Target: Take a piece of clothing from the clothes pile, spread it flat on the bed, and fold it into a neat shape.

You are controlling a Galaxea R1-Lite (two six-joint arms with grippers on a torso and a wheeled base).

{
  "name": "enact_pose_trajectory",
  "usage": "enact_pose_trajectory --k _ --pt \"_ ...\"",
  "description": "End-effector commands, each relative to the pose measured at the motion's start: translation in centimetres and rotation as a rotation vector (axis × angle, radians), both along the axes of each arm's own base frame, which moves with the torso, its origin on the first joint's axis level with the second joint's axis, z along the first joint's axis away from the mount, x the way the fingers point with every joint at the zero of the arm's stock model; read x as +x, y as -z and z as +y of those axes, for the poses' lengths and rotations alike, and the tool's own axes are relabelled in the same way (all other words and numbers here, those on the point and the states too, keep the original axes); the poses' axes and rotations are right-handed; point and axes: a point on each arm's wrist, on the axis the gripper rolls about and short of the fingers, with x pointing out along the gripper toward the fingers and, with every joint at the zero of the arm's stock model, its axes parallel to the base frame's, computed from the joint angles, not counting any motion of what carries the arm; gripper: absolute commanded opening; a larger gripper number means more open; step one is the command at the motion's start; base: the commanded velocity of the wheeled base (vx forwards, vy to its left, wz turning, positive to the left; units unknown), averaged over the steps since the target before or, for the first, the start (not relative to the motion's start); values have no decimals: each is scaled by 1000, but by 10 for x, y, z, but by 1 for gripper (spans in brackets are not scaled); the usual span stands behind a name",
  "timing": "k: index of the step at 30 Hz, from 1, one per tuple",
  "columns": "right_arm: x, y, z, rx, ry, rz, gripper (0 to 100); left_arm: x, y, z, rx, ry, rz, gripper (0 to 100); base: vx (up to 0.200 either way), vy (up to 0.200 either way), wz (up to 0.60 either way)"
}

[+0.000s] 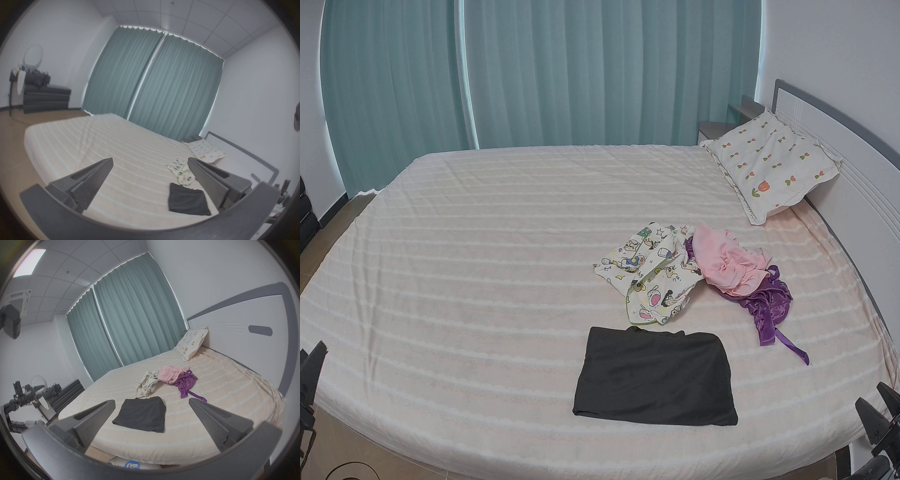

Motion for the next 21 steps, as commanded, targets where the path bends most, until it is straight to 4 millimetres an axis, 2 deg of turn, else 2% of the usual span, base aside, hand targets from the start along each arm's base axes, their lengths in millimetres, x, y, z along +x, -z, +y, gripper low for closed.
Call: enact_pose_trajectory --k 1,4,11,14,16,21 --pt "-19 18 0 -47 23 -146 100 -29 16 3 97 -164 -101 100 0 0 0" --pt "-18 27 0 -76 35 -149 100 -35 22 2 157 -200 -121 100 0 0 0" --pt "-18 28 -1 -156 73 -161 100 -43 45 0 229 -260 -150 100 0 0 0" --pt "-17 29 -3 -288 147 -164 100 -36 58 0 321 -270 -134 100 0 0 0" --pt "-15 36 -3 -345 177 -136 100 -30 67 -1 349 -267 -158 100 0 0 0" --pt "-15 35 -3 -346 171 -149 100 -24 77 -3 420 -184 -174 100 0 0 0"
